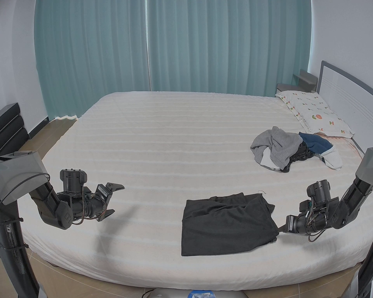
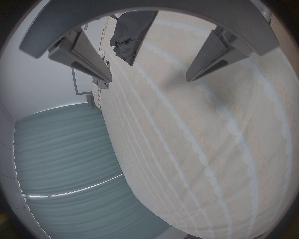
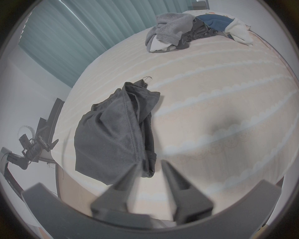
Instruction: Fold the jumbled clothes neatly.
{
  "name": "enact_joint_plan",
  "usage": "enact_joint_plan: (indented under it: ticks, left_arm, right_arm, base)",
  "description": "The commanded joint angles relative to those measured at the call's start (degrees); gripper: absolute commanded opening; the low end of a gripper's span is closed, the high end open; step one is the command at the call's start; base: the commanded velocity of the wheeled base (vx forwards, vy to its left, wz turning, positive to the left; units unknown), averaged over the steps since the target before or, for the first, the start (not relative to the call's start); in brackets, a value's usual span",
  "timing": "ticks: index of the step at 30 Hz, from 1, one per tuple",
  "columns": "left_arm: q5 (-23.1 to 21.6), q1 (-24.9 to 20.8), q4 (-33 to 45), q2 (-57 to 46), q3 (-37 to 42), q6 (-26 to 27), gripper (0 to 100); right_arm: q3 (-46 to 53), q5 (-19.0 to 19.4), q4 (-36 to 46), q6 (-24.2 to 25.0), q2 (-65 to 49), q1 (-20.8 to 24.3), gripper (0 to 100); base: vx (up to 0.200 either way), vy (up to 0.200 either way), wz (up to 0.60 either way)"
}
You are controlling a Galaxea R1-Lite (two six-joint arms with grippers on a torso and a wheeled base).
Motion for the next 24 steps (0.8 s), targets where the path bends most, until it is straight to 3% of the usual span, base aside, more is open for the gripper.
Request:
enact_joint_plan:
  ticks: [1,5,12,20,24]
  left_arm:
    - [0.0,0.0,0.0,0.1,0.0,0.0,100]
    - [0.0,0.0,0.0,0.1,0.0,-0.2,100]
    - [0.0,0.0,0.0,0.1,0.0,-0.2,100]
    - [0.0,0.0,0.0,0.1,-0.1,0.0,100]
    - [0.0,0.0,0.0,0.1,0.0,0.0,100]
  right_arm:
    - [0.2,0.7,-0.4,-0.2,-0.3,-1.5,100]
    - [-0.8,3.7,-1.9,1.7,-2.2,-1.6,100]
    - [-11.0,4.1,-4.3,12.1,0.0,0.9,100]
    - [-19.1,2.7,-4.7,14.6,9.5,4.1,100]
    - [-22.2,-0.5,-4.8,15.4,12.9,5.8,100]
  base:
    - [0.000,0.000,0.00]
    - [0.000,0.000,0.00]
    - [0.000,0.000,0.00]
    - [0.000,0.000,0.00]
    - [0.000,0.000,0.00]
